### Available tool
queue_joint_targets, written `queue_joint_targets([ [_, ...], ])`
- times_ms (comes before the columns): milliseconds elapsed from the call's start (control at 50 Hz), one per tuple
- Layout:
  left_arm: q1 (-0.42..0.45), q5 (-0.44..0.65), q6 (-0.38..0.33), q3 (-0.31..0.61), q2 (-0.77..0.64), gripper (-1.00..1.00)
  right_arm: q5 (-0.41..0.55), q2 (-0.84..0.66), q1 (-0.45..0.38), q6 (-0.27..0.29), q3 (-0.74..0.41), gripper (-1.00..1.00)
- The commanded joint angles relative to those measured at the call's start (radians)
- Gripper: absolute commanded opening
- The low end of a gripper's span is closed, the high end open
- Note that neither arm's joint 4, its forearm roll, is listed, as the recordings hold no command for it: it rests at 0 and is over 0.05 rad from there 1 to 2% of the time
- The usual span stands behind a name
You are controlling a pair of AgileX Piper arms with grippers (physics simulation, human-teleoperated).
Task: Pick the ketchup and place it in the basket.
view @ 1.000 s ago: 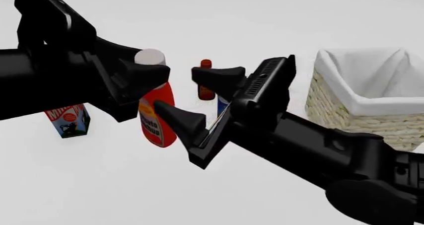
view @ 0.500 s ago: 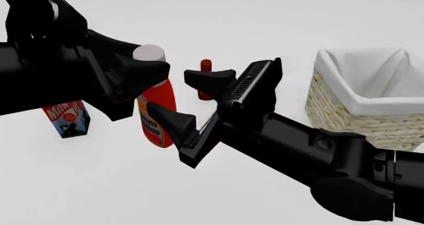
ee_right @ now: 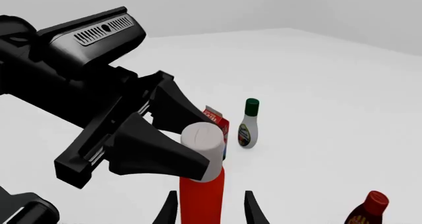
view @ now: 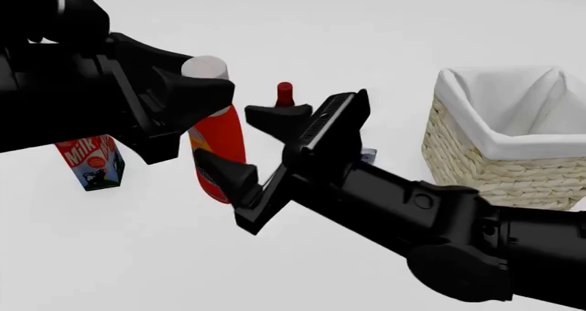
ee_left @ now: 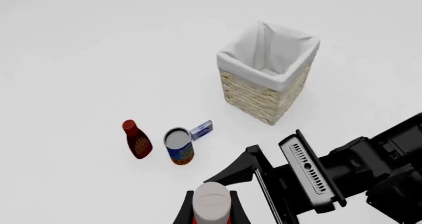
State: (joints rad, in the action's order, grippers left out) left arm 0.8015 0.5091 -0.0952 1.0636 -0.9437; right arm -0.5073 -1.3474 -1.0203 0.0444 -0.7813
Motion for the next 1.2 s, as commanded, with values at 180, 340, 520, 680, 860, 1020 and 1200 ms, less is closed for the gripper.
queue_joint_targets([
  [180, 0.028, 0.014, 0.004, 0.016, 0.009, -1.0, -0.016, -0.03, -0.006, -0.006, 0.0, 1.0],
  [340, 0.039, 0.016, 0.012, 0.02, 0.008, -1.0, -0.026, -0.024, -0.011, -0.007, 0.016, -1.0],
  [520, 0.039, 0.011, 0.015, 0.013, 0.007, -1.0, -0.031, -0.021, -0.006, -0.006, 0.026, -1.0],
  [680, 0.042, 0.008, 0.016, 0.01, 0.003, -1.0, -0.031, -0.018, -0.003, -0.004, 0.029, -1.0],
  [860, 0.041, 0.008, 0.019, 0.014, 0.001, 1.0, -0.025, -0.013, 0.002, -0.003, 0.028, -1.0],
  [1020, 0.051, 0.01, 0.026, 0.029, 0.01, 1.0, -0.031, -0.016, 0.006, -0.003, 0.034, -1.0],
  [1200, 0.041, 0.011, 0.041, 0.055, 0.035, 1.0, -0.049, -0.024, 0.016, -0.011, 0.052, -1.0],
])
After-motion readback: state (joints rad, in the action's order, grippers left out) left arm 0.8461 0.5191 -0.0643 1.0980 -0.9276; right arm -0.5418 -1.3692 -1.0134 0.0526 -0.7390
